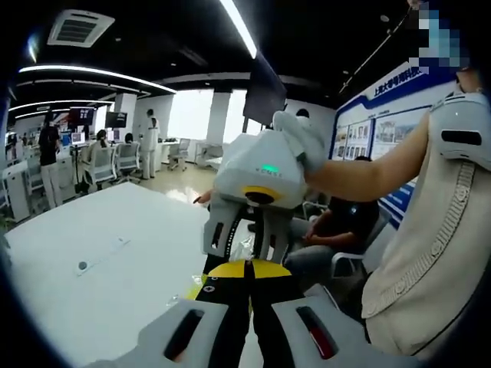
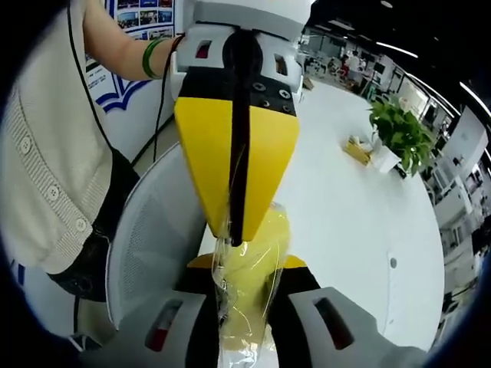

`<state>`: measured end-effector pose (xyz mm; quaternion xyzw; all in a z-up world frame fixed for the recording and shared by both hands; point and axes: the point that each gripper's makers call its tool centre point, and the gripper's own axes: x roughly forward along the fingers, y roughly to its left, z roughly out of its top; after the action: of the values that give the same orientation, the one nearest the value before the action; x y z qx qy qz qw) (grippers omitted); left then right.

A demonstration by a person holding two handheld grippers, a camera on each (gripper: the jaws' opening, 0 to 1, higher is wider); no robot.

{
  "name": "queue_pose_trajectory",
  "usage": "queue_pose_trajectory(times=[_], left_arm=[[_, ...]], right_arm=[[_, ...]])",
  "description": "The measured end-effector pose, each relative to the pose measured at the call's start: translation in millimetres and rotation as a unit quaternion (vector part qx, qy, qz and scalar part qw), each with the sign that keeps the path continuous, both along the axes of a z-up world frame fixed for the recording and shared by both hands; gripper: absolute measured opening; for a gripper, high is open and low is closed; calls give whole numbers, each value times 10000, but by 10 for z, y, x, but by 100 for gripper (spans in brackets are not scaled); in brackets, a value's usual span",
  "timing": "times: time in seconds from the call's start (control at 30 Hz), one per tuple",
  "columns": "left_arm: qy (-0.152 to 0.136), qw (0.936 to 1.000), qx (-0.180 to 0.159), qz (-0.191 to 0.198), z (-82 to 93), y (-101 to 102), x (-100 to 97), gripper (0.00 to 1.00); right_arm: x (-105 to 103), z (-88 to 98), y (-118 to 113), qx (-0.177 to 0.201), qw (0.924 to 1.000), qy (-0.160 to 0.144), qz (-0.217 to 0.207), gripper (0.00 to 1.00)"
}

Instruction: Compare the silicone blocks by pressing each to a similar depth, holding the contact briefly, and releasing to observe deformation and rebound differences across the visible hardness samples.

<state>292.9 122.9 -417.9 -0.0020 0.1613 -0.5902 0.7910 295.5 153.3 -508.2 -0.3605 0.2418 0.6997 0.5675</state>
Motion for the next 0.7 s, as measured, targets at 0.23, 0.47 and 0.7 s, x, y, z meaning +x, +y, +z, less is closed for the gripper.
queue_pose_trajectory(times=[0.23, 0.47, 0.7], left_arm=[[-8, 10000, -27, -32, 5, -4, -4, 0], [3, 10000, -60, -20, 3, 11, 6, 0], [68, 9999, -120, 6, -15, 18, 15, 0]], right_arm=[[2, 1, 7, 26, 10000, -11, -10, 17], [7, -2, 11, 17, 10000, -19, -20, 19], [-6, -15, 4, 33, 10000, -16, -67, 21]])
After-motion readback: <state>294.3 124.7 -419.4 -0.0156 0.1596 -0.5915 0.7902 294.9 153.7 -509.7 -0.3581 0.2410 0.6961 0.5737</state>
